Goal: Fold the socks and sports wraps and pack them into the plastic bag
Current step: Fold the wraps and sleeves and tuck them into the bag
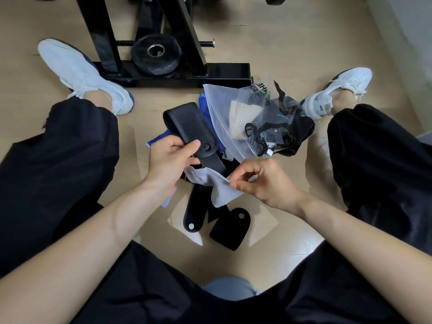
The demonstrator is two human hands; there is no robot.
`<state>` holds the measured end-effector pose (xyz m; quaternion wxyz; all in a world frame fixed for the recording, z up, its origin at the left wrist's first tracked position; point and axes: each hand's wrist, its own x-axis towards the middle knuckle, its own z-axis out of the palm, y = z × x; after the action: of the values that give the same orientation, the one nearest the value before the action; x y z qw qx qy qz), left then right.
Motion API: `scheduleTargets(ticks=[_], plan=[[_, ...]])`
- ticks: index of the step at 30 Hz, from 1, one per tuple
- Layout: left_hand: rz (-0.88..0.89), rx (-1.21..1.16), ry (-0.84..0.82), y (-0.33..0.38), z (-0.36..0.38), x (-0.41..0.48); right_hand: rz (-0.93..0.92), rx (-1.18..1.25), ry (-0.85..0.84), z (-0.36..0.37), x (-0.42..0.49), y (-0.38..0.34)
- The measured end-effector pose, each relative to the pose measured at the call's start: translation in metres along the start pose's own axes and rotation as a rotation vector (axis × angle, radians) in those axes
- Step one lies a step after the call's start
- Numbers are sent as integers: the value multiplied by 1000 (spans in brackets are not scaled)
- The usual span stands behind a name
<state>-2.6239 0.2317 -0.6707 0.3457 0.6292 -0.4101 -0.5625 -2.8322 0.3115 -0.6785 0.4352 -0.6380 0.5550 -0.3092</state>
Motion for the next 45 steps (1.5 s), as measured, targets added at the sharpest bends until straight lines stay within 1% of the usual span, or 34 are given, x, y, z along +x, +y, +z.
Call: scheduleTargets(ticks=[3,6,8,10,12,13,17,19,22,27,31,33,34,36,38,39,42,45], plan=[[-14,16,91,-2,-6,8,24,25,-129,-6,-5,4],[-23,18,164,4,-16,17,69,-24,-285,-10,-12,10],[-31,59,116,8,-23,22,156,-71,-362,-14,-14,15],[-44,93,29,9,-24,21,214,-143,-382,-17,-14,20],[-60,72,-55,8,-20,16,238,-171,-307,-18,-11,20],[-66,53,-100,8,-17,13,244,-125,-242,-18,-9,17],[-65,19,-236,4,-9,5,261,228,34,-12,-3,1],[-54,-5,-283,2,-6,0,305,367,75,-6,-1,-4],[-50,-41,-334,0,0,-5,333,506,56,1,1,-4],[-24,-105,-329,-2,4,-8,306,598,87,3,3,-6],[34,-87,-162,0,7,-9,293,598,147,0,5,-6],[32,-111,-122,3,7,-8,263,575,178,0,5,-8],[30,-102,-124,3,7,-9,227,526,199,0,5,-10],[27,-72,-149,4,7,-10,95,282,227,0,5,-10],[10,-73,-188,5,8,-14,-47,6,209,0,6,-7],[-3,-90,-212,5,9,-16,-108,-87,208,0,7,-5],[-34,-117,-284,7,10,-19,-241,-226,281,1,12,-1],[-13,-109,-407,7,9,-21,-306,-335,383,2,15,2]])
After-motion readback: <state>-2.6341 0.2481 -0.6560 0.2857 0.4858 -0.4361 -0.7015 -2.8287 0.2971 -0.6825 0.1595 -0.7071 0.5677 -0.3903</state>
